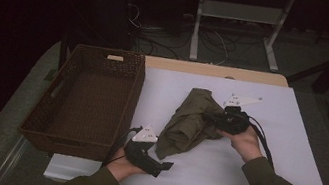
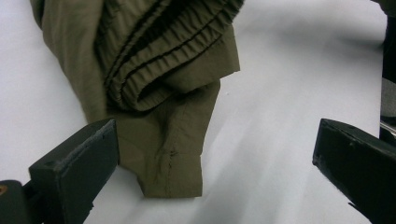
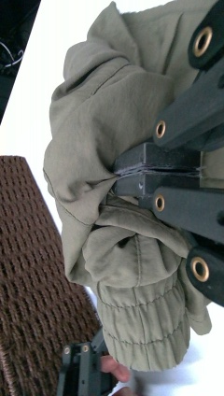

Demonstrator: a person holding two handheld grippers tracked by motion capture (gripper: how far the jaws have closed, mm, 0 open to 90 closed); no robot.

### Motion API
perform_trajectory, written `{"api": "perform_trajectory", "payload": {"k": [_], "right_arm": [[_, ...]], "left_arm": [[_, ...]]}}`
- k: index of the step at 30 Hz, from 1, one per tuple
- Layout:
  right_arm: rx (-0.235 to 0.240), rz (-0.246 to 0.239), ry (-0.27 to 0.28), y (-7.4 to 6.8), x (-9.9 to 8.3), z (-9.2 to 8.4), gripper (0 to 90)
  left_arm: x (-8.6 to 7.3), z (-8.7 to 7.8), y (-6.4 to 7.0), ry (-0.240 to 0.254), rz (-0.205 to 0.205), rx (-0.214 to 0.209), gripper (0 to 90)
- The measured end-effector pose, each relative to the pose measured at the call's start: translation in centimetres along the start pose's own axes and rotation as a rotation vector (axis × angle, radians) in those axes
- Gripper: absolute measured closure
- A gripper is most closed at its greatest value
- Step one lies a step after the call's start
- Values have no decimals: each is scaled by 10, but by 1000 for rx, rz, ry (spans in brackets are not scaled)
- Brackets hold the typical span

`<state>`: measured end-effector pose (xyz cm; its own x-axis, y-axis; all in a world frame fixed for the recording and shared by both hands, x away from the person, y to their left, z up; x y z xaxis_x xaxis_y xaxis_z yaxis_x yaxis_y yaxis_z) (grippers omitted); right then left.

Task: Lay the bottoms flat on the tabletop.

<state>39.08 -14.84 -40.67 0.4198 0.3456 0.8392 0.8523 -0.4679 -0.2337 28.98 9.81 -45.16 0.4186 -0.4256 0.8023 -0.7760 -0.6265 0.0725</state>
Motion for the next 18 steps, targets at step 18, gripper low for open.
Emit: {"api": "perform_trajectory", "payload": {"k": [18], "right_arm": [[-1,6,8,-1,14,12,650]], "left_arm": [[-1,-1,0,0,3,-1,0]]}}
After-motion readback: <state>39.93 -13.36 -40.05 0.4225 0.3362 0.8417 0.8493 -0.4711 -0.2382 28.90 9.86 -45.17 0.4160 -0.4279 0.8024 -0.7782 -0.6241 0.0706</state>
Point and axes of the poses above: each handheld gripper's, and its own axes: z roughly forward along the jaws, x roughly out of its top, y roughly to its right, the point moved 3 cm from there along z, roughly forward along the jaws, and after that the axes turned 9 degrees about x, right-handed, at the moved point
